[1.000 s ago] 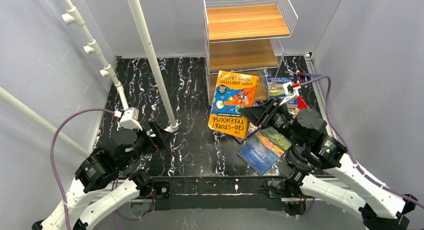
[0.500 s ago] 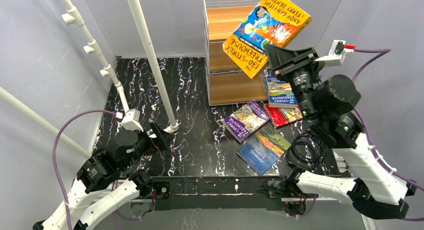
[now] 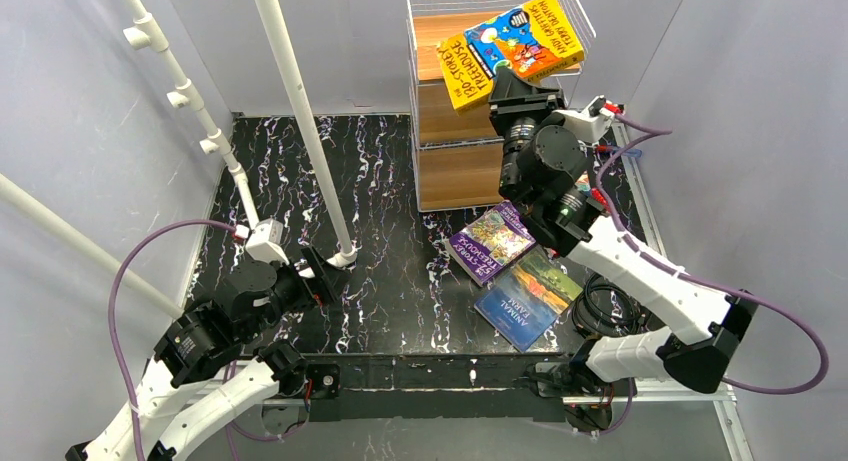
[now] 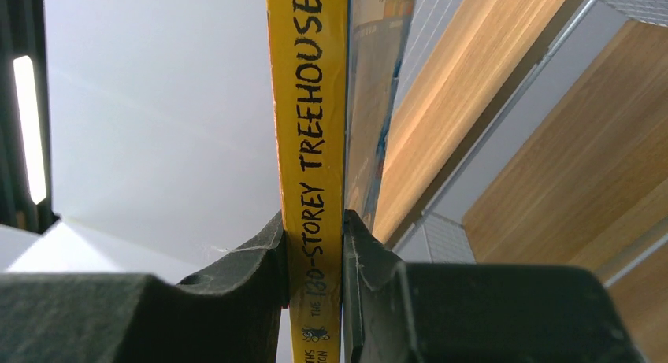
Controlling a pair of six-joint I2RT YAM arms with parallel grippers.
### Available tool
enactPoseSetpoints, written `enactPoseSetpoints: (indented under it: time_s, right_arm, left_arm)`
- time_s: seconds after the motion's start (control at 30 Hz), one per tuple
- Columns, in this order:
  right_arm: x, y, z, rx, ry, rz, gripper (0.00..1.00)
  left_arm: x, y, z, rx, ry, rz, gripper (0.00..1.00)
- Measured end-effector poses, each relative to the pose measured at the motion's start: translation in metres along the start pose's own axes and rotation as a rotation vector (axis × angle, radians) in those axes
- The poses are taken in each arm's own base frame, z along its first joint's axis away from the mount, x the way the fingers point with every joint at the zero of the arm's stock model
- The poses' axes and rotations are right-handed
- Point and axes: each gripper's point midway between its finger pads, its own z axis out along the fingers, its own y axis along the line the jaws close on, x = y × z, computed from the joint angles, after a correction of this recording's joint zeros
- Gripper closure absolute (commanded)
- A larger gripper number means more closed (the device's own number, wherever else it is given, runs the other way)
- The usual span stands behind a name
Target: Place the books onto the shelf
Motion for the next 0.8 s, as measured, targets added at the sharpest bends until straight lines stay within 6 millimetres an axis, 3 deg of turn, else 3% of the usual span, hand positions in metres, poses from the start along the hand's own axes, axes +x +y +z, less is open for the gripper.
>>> enactPoseSetpoints:
  time_s: [0.13, 0.4, 0.63, 0.8]
  right_arm:
    - [-0.005, 0.0, 0.011, 0.03, -0.088, 0.063, 0.99]
    - [-0.015, 0.019, 0.05, 0.08, -0.205, 0.167, 0.99]
    - [-0.035, -0.017, 0.103, 0.153, -0.265, 0.208, 0.99]
    - [-0.027, -0.058, 0.131, 0.218, -0.217, 0.205, 0.99]
  left_arm:
    - [0.001, -0.004, 0.0, 0.018, 0.007, -0.002, 0.02]
    - [0.002, -0.009, -0.001, 0.043, 0.016, -0.005, 0.02]
    - [0.004, -0.009, 0.0, 0.047, 0.026, -0.003, 0.02]
    - [0.005, -0.009, 0.002, 0.039, 0.034, 0.0, 0.02]
